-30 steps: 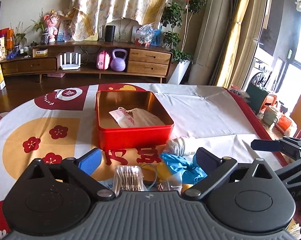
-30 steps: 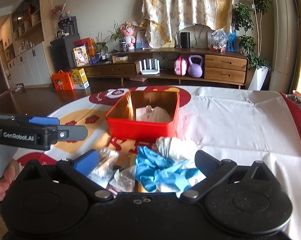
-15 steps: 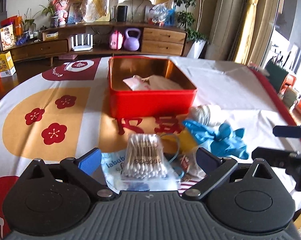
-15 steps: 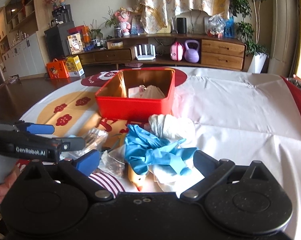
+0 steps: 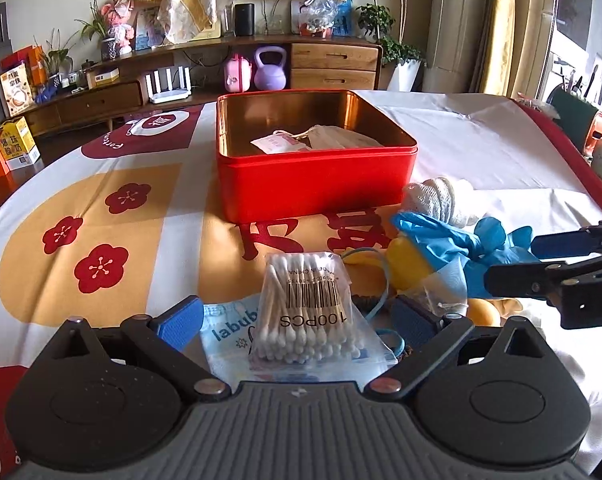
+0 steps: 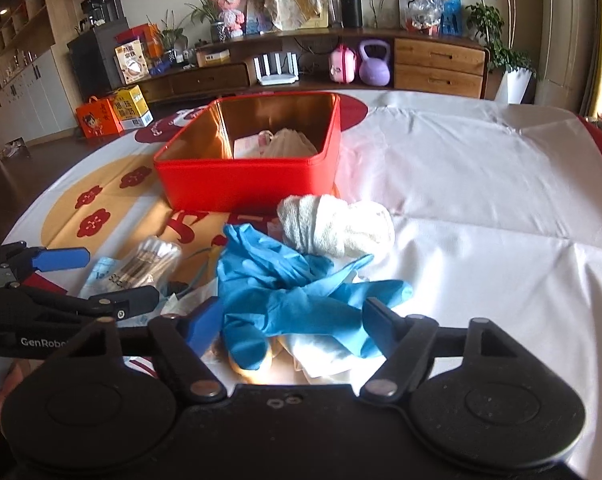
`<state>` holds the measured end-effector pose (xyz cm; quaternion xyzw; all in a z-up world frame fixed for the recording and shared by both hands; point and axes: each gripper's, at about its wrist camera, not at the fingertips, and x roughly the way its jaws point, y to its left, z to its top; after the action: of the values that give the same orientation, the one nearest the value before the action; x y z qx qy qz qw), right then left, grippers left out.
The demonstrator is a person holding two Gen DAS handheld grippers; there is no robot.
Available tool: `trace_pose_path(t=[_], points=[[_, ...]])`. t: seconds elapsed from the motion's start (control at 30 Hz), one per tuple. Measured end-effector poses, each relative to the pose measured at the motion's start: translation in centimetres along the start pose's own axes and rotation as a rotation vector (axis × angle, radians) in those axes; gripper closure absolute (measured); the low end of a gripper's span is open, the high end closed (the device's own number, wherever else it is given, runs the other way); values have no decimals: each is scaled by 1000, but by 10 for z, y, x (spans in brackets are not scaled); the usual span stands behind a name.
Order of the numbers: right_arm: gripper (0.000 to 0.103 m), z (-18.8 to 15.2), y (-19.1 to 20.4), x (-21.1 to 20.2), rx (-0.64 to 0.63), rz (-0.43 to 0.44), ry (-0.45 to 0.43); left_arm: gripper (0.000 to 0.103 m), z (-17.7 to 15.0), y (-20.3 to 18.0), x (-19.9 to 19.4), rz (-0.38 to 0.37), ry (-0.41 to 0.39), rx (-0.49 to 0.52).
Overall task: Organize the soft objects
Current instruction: 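Grasp the cotton swab packet with the left gripper while the right gripper grasps the blue gloves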
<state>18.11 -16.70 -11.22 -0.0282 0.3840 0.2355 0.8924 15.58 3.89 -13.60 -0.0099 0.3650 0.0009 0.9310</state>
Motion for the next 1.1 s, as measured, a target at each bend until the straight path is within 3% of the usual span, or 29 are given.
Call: trace_pose_path(t=[0.1,0.2,0.27,0.37,0.47,0.7,1.1], points=[[46,0,2,1,-6,-2,1,6,-1,-2,2,-5,-9,14],[55,0,3,-1,-8,-1,-6,18,-1,-4,3,-9,-7,27],[60,1,3,-2,-8,-4,-12,32,-1,-4,4,-9,1,29],[68,2,5,-5,-15,-4,-24,37,-1,-4,6,-19,8,23],[76,3,8,-8,-36,-14,-40,52,-1,-5,6,-24,14,27],[102,5,10,-15,-56,-36,-83,61,0,-2,6,-17,20,16],[103,16,2,-37,8,-11,-149,65,6,-2,-2,-31,5,25]])
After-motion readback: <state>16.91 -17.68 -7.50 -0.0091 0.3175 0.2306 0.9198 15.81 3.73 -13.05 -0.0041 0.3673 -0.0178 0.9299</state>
